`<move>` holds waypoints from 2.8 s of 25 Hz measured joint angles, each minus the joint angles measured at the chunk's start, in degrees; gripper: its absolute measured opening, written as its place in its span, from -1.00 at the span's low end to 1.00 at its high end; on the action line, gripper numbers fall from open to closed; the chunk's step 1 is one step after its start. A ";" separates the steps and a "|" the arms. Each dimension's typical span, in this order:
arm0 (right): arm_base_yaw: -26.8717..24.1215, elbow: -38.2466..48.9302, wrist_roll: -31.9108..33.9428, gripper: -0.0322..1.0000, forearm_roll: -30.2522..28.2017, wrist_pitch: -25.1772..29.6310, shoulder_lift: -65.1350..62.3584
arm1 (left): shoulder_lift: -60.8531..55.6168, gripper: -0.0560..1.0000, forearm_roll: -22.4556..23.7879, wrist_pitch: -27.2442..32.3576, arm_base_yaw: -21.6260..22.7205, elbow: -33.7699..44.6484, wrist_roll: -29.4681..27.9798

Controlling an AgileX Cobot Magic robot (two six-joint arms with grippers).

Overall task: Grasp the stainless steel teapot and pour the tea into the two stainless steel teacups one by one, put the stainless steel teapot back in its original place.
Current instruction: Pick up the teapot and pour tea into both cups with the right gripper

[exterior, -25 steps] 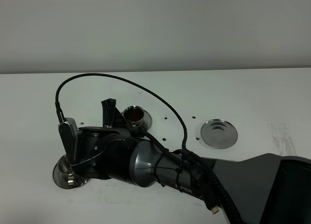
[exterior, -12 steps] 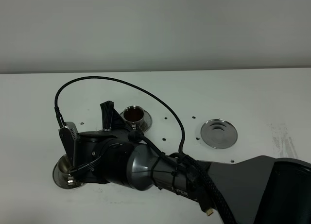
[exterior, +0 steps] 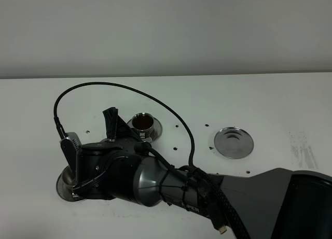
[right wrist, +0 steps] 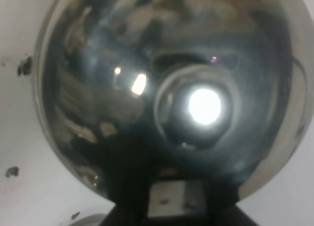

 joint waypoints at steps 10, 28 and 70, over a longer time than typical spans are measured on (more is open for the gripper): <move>0.21 0.00 -1.02 -0.60 -1.83 -0.04 0.00 | 0.00 -0.31 0.00 0.00 0.00 0.00 -0.05; 0.21 0.00 -2.57 -0.60 -4.37 -0.95 0.00 | 0.00 -0.31 0.00 0.00 0.00 0.00 -0.12; 0.21 0.00 -5.31 -0.60 -8.39 -1.04 0.00 | 0.00 -0.31 0.00 0.00 0.00 0.00 0.00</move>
